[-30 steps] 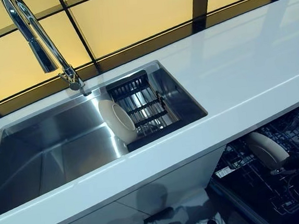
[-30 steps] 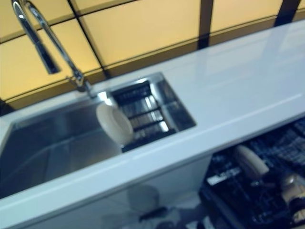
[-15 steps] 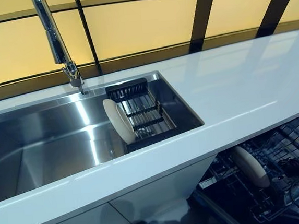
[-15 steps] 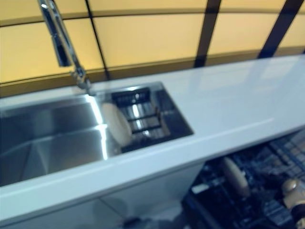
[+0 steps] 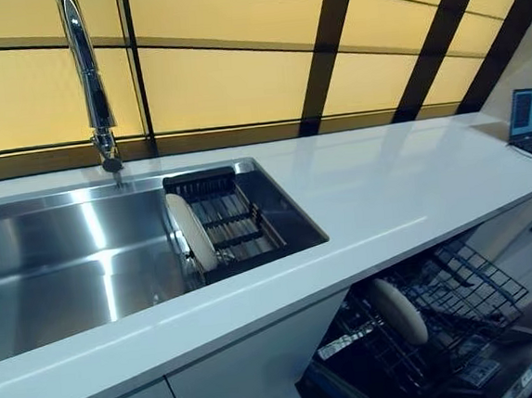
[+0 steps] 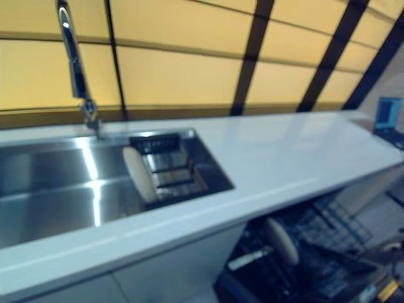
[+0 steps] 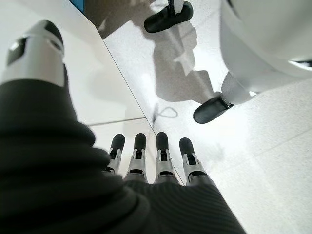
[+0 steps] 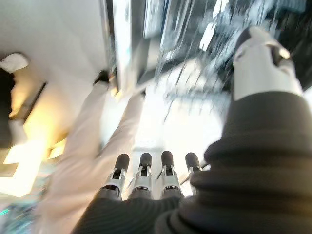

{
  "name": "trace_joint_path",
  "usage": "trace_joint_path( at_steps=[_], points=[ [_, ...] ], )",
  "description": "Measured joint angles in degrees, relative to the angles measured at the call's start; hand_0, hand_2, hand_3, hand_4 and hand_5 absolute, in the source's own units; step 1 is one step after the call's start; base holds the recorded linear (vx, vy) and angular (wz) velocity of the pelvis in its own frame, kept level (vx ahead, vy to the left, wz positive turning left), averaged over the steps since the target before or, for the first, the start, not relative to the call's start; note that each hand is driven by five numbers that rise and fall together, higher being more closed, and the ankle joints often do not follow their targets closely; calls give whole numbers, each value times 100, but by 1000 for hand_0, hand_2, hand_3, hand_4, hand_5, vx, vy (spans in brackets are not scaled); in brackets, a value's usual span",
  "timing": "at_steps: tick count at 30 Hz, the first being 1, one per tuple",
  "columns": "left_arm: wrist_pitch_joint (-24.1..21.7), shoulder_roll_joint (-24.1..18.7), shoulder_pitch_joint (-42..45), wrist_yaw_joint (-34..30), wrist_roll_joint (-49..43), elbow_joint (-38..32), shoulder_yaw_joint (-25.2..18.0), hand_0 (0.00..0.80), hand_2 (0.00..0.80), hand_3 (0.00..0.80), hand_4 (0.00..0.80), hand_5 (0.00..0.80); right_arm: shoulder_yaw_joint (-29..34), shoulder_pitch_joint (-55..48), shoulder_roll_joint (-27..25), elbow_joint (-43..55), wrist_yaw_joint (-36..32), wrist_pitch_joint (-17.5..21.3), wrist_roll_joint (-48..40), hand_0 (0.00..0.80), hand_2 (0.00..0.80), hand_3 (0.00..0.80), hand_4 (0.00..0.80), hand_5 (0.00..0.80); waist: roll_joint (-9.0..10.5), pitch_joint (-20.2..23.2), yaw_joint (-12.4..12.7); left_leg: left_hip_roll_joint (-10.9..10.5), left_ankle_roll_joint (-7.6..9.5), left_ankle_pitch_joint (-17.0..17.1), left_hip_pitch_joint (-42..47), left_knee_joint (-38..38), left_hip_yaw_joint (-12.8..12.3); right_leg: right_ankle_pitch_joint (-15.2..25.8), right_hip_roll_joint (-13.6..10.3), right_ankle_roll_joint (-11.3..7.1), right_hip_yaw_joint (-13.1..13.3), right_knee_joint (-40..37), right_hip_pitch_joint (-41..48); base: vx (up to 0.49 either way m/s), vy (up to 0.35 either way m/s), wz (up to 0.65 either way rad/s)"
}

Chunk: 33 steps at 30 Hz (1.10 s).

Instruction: Take plates into dishwasher

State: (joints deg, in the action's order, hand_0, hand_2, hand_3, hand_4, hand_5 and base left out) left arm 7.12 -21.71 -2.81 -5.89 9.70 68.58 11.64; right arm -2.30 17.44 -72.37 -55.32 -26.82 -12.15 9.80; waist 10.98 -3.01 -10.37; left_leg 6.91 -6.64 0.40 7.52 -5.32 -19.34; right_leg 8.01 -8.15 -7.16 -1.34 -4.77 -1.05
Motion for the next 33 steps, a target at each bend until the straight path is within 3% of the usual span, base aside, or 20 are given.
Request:
trace_joint_path(
  at_steps=[7, 16, 23, 33],
  points=[
    [-5, -4, -5, 86, 16, 187, 3, 0, 0, 0, 0, 0, -75, 1167, -572, -401, 10, -343, -287, 0, 0, 0, 0, 0, -2, 18, 34, -2, 0, -8, 70, 1, -97, 9, 2, -55, -4, -14, -25, 24, 37, -10],
    [-19, 21, 25, 101, 62, 436, 7, 0, 0, 0, 0, 0, -1449, 3038, -889, -580, 268, -721, -1115, 0, 0, 0, 0, 0, -101, 215, 166, -29, -9, -29, 15, 12, -21, -1, 5, 43, -82, -8, -24, 14, 13, 4],
    [-61, 19, 57, 96, 65, 441, 5, 0, 0, 0, 0, 0, -2561, 4523, -858, -158, 436, -802, -1829, 0, 0, 0, 0, 0, 3, 328, 404, -30, -6, -29, -16, 9, 76, 0, -6, 44, -177, -8, 6, 10, 4, 5],
    [-51, 26, 213, 90, 66, 443, 7, 0, 0, 0, 0, 0, -3035, 4897, -205, 480, 509, -800, -2623, 0, 0, 0, 0, 0, -10, 426, 663, -18, 5, -10, -26, 13, 260, -76, -15, 65, -369, -33, 103, 6, -7, 8]
  ],
)
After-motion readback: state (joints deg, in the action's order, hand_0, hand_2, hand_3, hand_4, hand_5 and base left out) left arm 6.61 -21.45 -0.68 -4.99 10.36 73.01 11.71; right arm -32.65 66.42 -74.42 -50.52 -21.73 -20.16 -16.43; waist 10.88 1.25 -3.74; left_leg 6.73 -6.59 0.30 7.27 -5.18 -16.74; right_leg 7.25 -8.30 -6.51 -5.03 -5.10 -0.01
